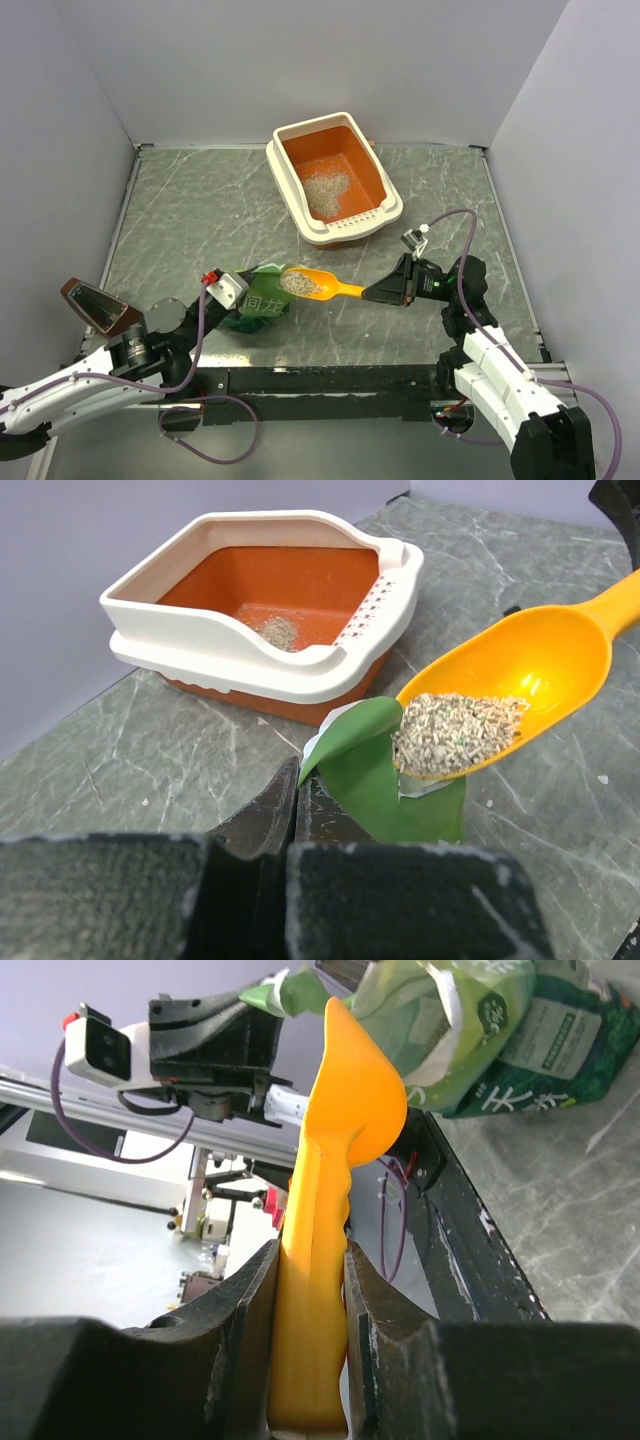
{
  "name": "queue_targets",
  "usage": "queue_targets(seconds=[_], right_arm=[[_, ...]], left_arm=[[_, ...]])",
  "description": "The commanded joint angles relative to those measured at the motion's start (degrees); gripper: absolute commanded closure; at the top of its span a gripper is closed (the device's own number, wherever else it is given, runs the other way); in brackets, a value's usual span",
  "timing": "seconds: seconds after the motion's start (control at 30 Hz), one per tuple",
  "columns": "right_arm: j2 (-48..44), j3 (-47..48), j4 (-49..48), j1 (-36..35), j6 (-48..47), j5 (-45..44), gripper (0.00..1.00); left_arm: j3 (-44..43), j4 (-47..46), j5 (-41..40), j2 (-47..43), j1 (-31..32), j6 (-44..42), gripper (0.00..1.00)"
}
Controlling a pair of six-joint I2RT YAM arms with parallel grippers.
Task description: Fill the litter box with clean litter
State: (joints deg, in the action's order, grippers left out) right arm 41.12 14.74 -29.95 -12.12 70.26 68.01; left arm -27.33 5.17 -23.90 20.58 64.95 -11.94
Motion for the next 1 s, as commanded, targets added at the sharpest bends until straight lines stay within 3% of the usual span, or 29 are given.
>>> queue_targets(seconds=[0.0,0.2,0.4,0.97], right_arm=[[-1.7,5.6,5.8,-0.3,-1.2,-3.0,1.0],[-0.5,9.8,7.0,-0.3,1.2,-8.4,1.0],[4.7,10.9,-1.2,-0.2,8.2,-15.3,1.0],[29.1,22.6,-16.0,3.6,12.2,-33.7,1.0]], left_arm=[[-0.3,-4.7,-1.5,-1.9,0.1,-0.1,0.99],[-0.2,-4.7,-3.1,-4.1,0.1,-0.2,0.99],[-0.3,-4.6,-1.7,-3.4,0.1,0.3,0.99],[0.1,-4.6,-1.6,-5.4,0.1,-0.1,0.99]])
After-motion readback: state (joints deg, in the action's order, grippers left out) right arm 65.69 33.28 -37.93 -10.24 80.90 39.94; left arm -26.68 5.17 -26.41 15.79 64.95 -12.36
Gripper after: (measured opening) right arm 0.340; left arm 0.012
